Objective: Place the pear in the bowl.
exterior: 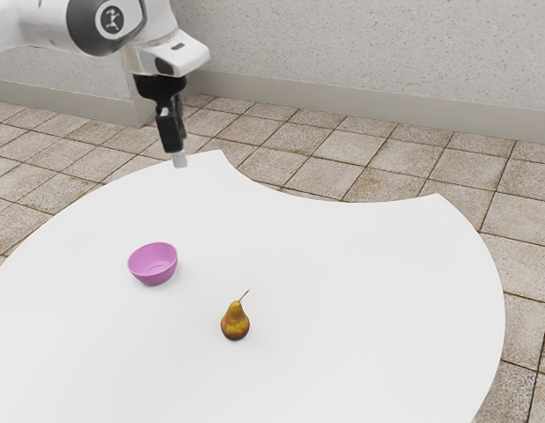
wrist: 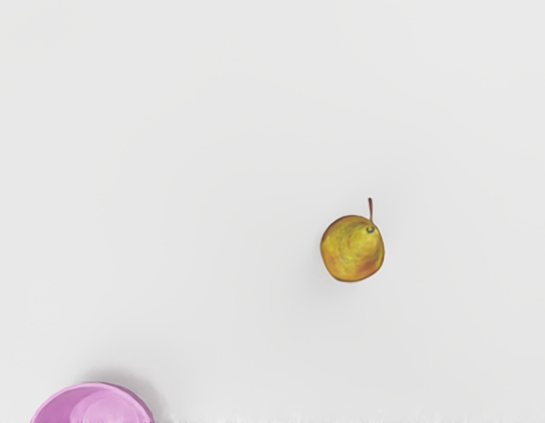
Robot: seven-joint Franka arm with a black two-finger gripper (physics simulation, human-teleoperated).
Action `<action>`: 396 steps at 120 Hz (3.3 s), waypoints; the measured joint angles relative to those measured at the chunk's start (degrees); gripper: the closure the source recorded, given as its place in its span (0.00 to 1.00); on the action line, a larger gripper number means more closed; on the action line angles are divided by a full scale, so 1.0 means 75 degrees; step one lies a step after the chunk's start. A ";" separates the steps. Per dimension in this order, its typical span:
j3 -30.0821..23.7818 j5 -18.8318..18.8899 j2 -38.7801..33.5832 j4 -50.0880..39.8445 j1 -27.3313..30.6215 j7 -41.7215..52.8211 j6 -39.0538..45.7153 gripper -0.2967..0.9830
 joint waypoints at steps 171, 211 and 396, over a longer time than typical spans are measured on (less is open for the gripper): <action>-0.0059 -0.4110 0.1530 -0.4886 -0.0095 0.4208 0.5565 0.23; -0.0037 -0.4857 0.2257 -0.4638 -0.0029 0.5509 0.6151 0.23; 0.1230 -0.4246 0.2600 -0.2776 0.2036 0.7193 0.5729 0.60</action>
